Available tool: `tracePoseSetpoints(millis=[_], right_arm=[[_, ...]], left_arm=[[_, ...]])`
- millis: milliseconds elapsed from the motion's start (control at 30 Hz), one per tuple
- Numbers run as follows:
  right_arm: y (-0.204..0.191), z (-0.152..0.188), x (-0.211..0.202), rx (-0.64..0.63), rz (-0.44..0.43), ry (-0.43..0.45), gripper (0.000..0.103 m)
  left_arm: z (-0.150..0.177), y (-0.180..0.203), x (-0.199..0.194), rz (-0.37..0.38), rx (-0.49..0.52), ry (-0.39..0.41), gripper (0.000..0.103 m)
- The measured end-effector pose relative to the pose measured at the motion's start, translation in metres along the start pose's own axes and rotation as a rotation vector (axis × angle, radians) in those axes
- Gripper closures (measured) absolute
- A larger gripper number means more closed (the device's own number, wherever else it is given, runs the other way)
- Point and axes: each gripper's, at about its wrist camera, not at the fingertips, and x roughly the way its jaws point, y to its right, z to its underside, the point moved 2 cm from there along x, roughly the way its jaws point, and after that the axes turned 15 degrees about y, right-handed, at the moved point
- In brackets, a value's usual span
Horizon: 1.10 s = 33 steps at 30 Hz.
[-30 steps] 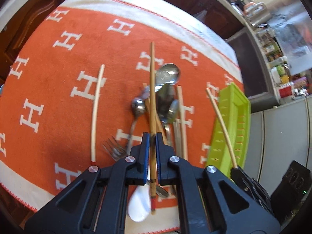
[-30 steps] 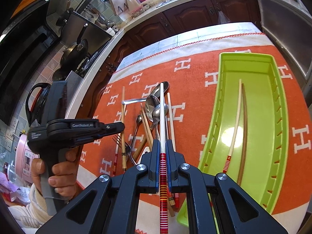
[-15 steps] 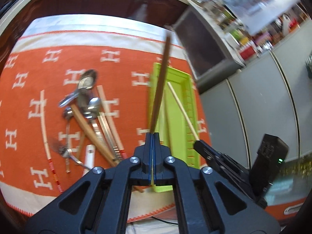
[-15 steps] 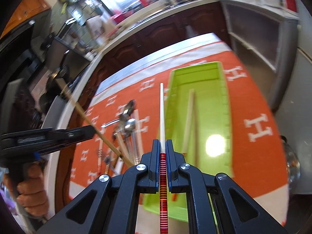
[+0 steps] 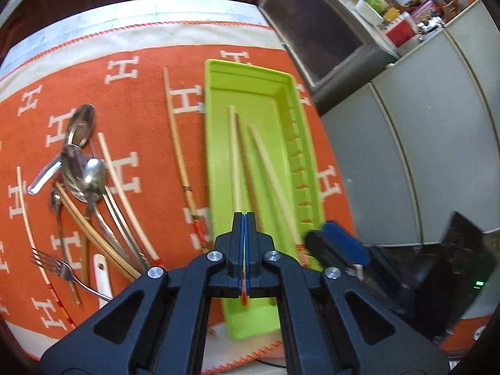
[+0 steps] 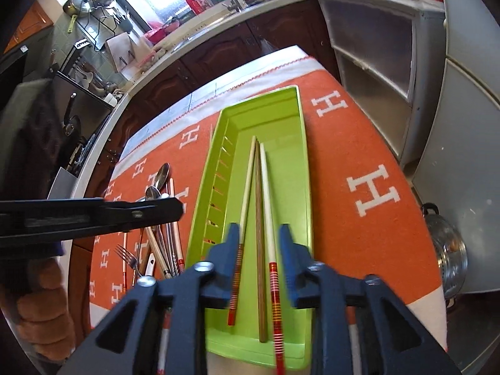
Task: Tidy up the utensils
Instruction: 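Drop the red-banded chopstick into the tray with the right tool while the left tool carries its chopstick over, then lower the held chopstick into the green tray and open the left tool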
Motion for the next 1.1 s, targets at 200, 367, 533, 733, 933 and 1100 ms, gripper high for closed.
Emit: tracePoseSetpoints(millis=[200,367,533,733,933,1100], right_arm=[[-0.005,-0.001,0.006,0.004,-0.015,-0.007,0.069],[-0.006,0.0,0.012,-0.004,-0.024,-0.016,0.069],[-0.004,0.0,0.015,-0.005,-0.027,-0.014,0.07],[-0.003,0.0,0.014,-0.007,-0.023,-0.014,0.07],[-0.003,0.0,0.014,-0.013,-0.019,-0.012,0.07],[-0.002,0.0,0.015,-0.01,-0.017,-0.016,0.07]], left_arm=[[-0.007,-0.034,0.002,-0.086,-0.019,0.074,0.103],[-0.016,-0.061,0.023,-0.121,-0.066,0.095,0.103],[-0.019,-0.076,0.053,-0.069,-0.113,0.078,0.103],[-0.019,-0.073,0.074,-0.081,-0.077,0.075,0.103],[-0.021,-0.064,0.09,-0.09,-0.032,0.079,0.103],[-0.024,-0.056,0.1,-0.09,-0.004,0.057,0.099]])
